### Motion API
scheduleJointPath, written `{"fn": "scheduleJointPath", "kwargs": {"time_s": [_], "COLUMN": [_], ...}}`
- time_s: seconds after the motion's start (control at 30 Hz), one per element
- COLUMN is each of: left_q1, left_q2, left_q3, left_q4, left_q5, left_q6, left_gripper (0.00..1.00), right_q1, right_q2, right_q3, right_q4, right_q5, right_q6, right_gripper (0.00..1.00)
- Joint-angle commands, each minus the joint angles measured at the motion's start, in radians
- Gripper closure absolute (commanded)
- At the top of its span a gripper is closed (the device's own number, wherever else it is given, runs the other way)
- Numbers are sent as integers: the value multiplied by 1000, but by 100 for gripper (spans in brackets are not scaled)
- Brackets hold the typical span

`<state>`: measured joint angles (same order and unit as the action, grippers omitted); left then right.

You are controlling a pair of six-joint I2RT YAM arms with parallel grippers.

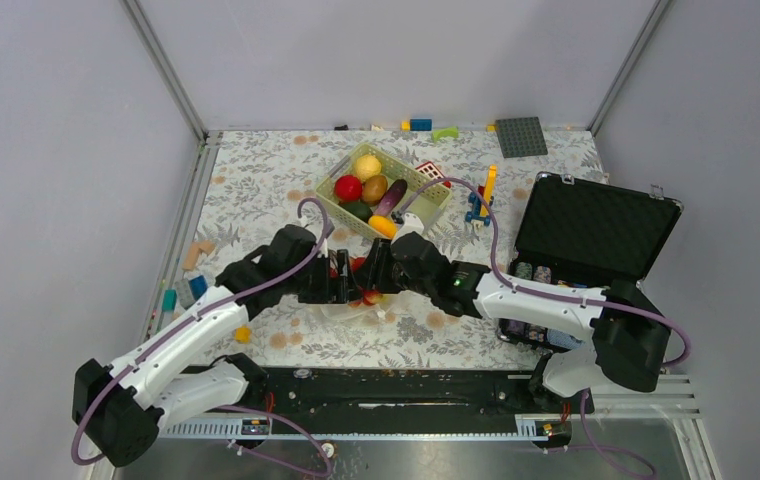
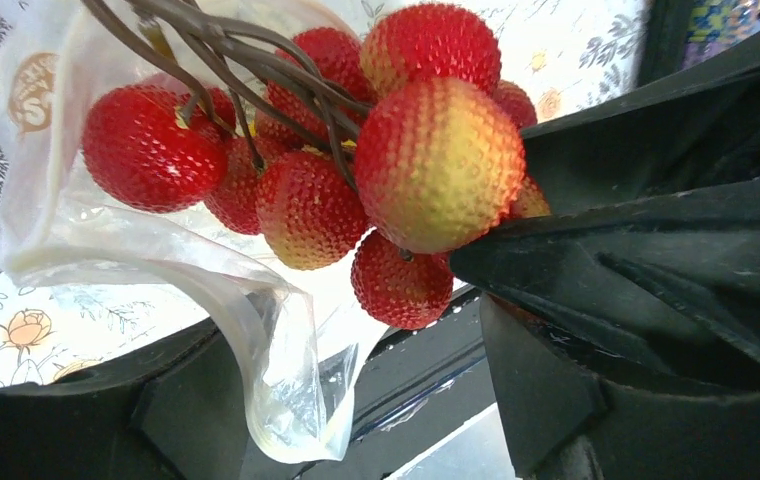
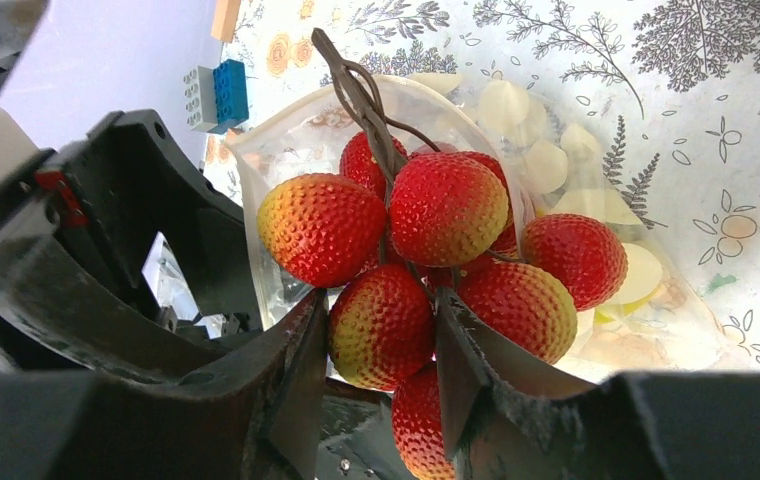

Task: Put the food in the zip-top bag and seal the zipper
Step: Place the fake fruit in the zipper food storage bag.

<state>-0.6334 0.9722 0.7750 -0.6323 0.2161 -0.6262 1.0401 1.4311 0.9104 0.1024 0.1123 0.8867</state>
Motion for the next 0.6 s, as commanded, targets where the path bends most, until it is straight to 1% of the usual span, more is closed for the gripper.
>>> {"fn": "scheduleJointPath", "kwargs": {"time_s": [0.0, 0.1, 0.2, 0.3, 0.43, 0.5, 0.57], "left_q1": [-50, -69, -79, -80, -84, -86, -86], "left_q2": [35, 46, 50, 69, 98, 109, 109], "left_q3": [15, 20, 22, 32, 45, 52, 56], "left_q4": [53, 48, 31, 26, 42, 43, 42], "left_q5": [-78, -93, -166, -234, -252, -251, -253], "left_q6": [5, 8, -4, -25, -28, -23, -20], "left_gripper": [24, 30, 37, 47, 53, 60, 69], "right_q1": [15, 14, 14, 15, 14, 14, 14], "right_q2": [22, 37, 35, 27, 28, 35, 39], "right_q3": [37, 27, 20, 10, -14, -12, -12], "right_q4": [42, 76, 95, 103, 150, 157, 160], "right_q5": [-30, -52, -64, -71, -108, -153, -167], "right_q6": [90, 127, 141, 148, 166, 163, 154], "right_gripper": [100, 100, 100, 100, 100, 100, 100]}}
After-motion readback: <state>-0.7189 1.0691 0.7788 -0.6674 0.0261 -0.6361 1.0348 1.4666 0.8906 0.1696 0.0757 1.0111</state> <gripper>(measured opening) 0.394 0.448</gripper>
